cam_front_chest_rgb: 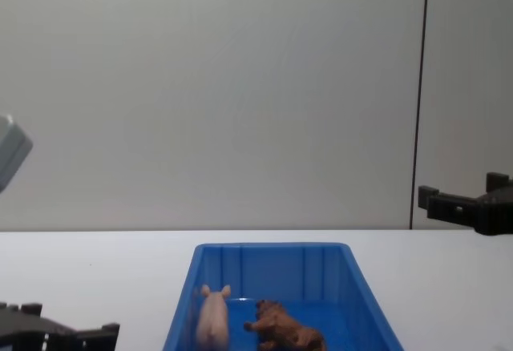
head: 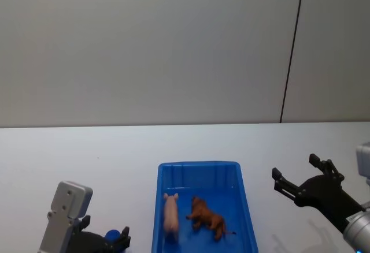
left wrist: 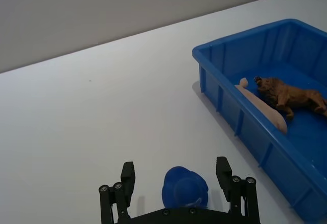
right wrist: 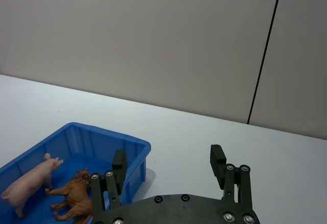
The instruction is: Pick up the two dolls from the table and place them into the box.
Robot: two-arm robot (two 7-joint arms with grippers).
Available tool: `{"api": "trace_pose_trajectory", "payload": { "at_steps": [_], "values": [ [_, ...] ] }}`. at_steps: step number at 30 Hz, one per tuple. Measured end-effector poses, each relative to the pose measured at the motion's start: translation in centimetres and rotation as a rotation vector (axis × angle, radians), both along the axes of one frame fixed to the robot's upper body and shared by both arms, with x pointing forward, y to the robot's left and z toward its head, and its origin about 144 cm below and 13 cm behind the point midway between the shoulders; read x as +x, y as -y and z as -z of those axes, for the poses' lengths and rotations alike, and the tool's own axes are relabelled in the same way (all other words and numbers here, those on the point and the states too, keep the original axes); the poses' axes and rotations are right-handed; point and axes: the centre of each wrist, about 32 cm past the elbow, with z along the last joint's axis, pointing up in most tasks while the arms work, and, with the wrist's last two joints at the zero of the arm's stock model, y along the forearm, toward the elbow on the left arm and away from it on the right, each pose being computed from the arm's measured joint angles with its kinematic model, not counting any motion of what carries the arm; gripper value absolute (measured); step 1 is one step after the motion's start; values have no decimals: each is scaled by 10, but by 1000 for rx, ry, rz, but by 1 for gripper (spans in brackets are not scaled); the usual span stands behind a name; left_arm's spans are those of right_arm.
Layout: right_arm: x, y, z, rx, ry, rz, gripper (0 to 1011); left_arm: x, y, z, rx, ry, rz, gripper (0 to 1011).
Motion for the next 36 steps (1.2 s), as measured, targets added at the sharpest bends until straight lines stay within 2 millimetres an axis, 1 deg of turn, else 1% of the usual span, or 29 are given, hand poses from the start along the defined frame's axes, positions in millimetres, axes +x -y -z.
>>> {"api": "trace_pose_trajectory", "payload": {
  "at_steps": [5,6,8,10,12,13,14,15,17,18,20,21,22,24,31,36],
  "values": [
    [0,0,0,0,0,0,1001,1,-2,9,-20,-27,3,1001],
    [0,0,0,0,0,0,1001,1,-2,10,-23,-31,4,970],
    [0,0,0,0,0,0,1001,1,-3,13,-28,-38,5,944],
    [0,0,0,0,0,0,1001,1,-3,17,-32,-47,7,865],
    [0,0,0,0,0,0,1001,2,-4,20,-36,-53,8,860],
    [0,0,0,0,0,0,1001,2,-4,21,-38,-55,10,797],
    [0,0,0,0,0,0,1001,2,-4,22,-39,-57,10,782],
    [0,0,0,0,0,0,1001,3,-4,23,-40,-59,11,730],
    [0,0,0,0,0,0,1001,3,-4,26,-41,-62,12,664],
    [0,0,0,0,0,0,1001,3,-4,26,-41,-62,12,664],
    [0,0,0,0,0,0,1001,4,-4,27,-42,-61,13,603],
    [0,0,0,0,0,0,1001,4,-4,28,-42,-60,14,547],
    [0,0,0,0,0,0,1001,4,-4,28,-42,-60,14,547],
    [0,0,0,0,0,0,1001,4,-4,30,-43,-57,15,508],
    [0,0,0,0,0,0,1001,4,-4,31,-44,-41,16,463],
    [0,0,0,0,0,0,1001,3,-4,28,-46,-15,18,363]
  ]
}}
